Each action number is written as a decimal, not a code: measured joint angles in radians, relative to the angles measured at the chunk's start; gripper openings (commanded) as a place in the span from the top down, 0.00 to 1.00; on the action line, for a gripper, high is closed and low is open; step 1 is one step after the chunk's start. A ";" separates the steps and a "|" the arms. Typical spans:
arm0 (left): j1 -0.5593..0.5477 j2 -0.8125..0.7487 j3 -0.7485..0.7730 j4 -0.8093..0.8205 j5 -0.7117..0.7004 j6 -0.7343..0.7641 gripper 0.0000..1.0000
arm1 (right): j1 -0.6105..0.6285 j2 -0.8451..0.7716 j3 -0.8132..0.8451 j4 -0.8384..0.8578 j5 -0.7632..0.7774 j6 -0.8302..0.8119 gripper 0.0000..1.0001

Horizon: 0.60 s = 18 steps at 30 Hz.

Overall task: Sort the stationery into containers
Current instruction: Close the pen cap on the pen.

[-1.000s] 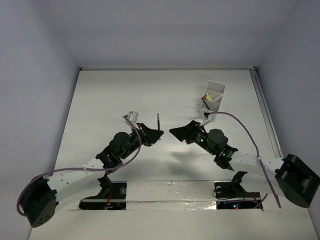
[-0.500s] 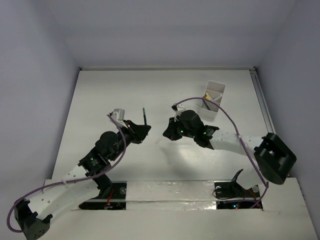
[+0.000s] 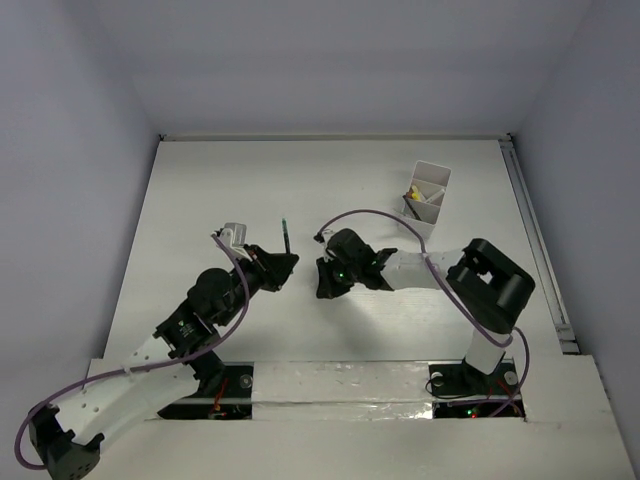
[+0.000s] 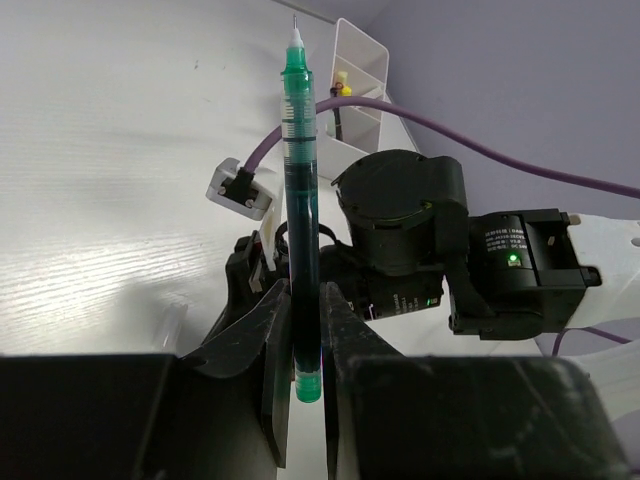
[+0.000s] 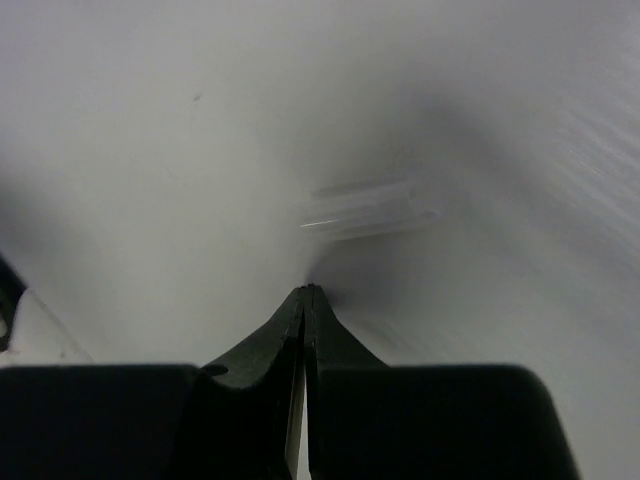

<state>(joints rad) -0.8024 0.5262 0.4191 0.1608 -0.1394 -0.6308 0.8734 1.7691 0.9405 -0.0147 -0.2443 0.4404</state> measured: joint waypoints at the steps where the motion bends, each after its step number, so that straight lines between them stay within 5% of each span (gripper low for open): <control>1: 0.002 0.000 -0.003 -0.001 0.000 0.000 1.00 | 0.004 0.015 0.003 0.008 -0.001 0.005 0.94; 18: 0.019 -0.020 -0.015 -0.001 -0.003 0.006 1.00 | 0.005 0.144 0.112 0.159 0.109 0.070 0.98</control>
<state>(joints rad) -0.7834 0.5064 0.4038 0.1596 -0.1425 -0.6250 0.8783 1.9133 1.0527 0.1448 -0.1352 0.5106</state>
